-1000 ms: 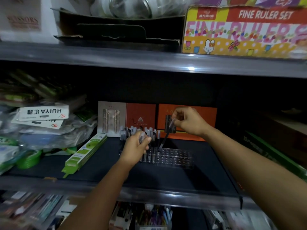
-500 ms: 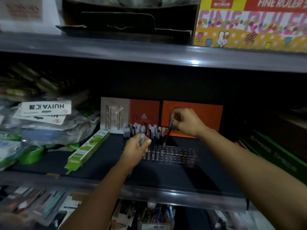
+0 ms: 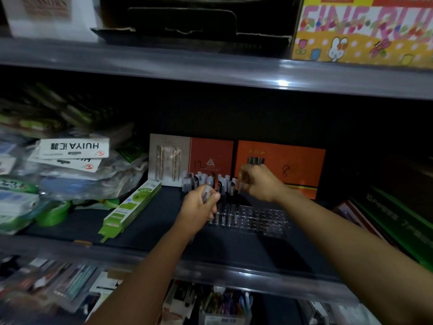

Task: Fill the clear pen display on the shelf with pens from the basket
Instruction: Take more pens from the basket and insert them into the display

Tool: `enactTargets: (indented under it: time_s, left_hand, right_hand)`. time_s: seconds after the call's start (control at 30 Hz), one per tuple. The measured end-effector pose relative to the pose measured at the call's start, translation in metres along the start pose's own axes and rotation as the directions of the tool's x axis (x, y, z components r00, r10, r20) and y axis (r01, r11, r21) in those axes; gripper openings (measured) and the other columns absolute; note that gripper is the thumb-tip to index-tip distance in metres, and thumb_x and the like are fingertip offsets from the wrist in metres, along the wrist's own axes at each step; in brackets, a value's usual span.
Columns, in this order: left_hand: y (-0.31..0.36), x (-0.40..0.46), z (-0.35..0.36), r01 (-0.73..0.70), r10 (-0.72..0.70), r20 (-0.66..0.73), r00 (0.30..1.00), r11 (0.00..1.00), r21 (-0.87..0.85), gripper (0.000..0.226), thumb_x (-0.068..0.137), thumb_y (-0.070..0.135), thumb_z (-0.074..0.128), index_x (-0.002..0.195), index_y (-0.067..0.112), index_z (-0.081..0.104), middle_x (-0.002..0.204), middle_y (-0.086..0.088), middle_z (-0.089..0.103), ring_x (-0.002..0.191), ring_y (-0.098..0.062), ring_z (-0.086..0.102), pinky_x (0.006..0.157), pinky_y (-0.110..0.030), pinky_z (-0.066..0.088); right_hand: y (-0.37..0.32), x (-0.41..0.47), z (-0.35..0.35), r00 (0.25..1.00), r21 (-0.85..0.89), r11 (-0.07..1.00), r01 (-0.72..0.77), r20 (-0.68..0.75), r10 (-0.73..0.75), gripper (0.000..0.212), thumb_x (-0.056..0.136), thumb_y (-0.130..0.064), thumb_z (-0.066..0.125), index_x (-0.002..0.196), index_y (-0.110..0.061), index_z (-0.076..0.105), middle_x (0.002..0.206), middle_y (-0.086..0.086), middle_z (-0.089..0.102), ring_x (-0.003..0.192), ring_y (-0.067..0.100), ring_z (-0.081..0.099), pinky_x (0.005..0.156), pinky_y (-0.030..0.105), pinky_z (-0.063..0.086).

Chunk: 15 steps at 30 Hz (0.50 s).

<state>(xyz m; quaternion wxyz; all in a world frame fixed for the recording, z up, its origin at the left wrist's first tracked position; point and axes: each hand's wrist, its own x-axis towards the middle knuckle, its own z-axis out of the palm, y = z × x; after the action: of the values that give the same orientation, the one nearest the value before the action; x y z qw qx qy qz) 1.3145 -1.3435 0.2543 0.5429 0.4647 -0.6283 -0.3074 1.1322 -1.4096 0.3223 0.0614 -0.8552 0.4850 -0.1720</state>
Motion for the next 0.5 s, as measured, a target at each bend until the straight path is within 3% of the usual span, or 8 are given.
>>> enactTargets:
  time_s: [0.2, 0.33, 0.4, 0.5]
  left_hand:
    - [-0.004, 0.001, -0.002, 0.010, -0.013, 0.027, 1.000, 0.995, 0.097, 0.016, 0.092, 0.016, 0.057, 0.078, 0.021, 0.058, 0.059, 0.004, 0.056, 0.050, 0.002, 0.050, 0.058, -0.023, 0.042]
    - [-0.003, -0.001, -0.002, 0.039, -0.044, 0.041, 0.998, 0.992, 0.118, 0.004, 0.091, 0.017, 0.059, 0.089, 0.020, 0.060, 0.064, 0.003, 0.060, 0.059, -0.003, 0.056, 0.063, -0.025, 0.045]
    - [-0.002, -0.001, -0.002, 0.032, -0.040, 0.056, 0.998, 0.990, 0.139, 0.002, 0.091, 0.015, 0.059, 0.091, 0.015, 0.061, 0.065, 0.003, 0.062, 0.056, 0.003, 0.055, 0.062, -0.023, 0.044]
    - [0.003, -0.002, 0.000, 0.008, -0.022, 0.068, 0.997, 0.981, 0.194, 0.010, 0.091, 0.015, 0.059, 0.081, 0.017, 0.059, 0.064, 0.004, 0.061, 0.051, 0.005, 0.052, 0.060, -0.022, 0.040]
  right_hand:
    - [-0.002, 0.006, 0.000, 0.998, -0.016, 0.998, 0.058, -0.006, -0.058, 0.014, 0.085, 0.004, 0.059, 0.085, -0.010, 0.062, 0.083, 0.004, 0.066, 0.081, 0.018, 0.065, 0.076, 0.044, 0.057]
    - [-0.005, 0.003, -0.005, 0.993, -0.058, 0.992, 0.113, -0.008, -0.114, 0.009, 0.087, -0.007, 0.064, 0.094, -0.013, 0.065, 0.090, 0.003, 0.066, 0.084, 0.018, 0.063, 0.077, 0.044, 0.056]
    - [-0.011, -0.001, -0.010, 0.984, -0.027, 0.985, 0.169, -0.052, -0.170, 0.011, 0.087, -0.011, 0.066, 0.098, -0.012, 0.067, 0.094, 0.001, 0.066, 0.085, 0.014, 0.061, 0.078, 0.039, 0.055]
    - [-0.030, -0.010, -0.021, 0.971, 0.176, 0.956, 0.235, -0.077, -0.224, 0.014, 0.087, -0.017, 0.069, 0.100, -0.014, 0.070, 0.090, -0.005, 0.066, 0.081, 0.007, 0.060, 0.074, 0.022, 0.050]
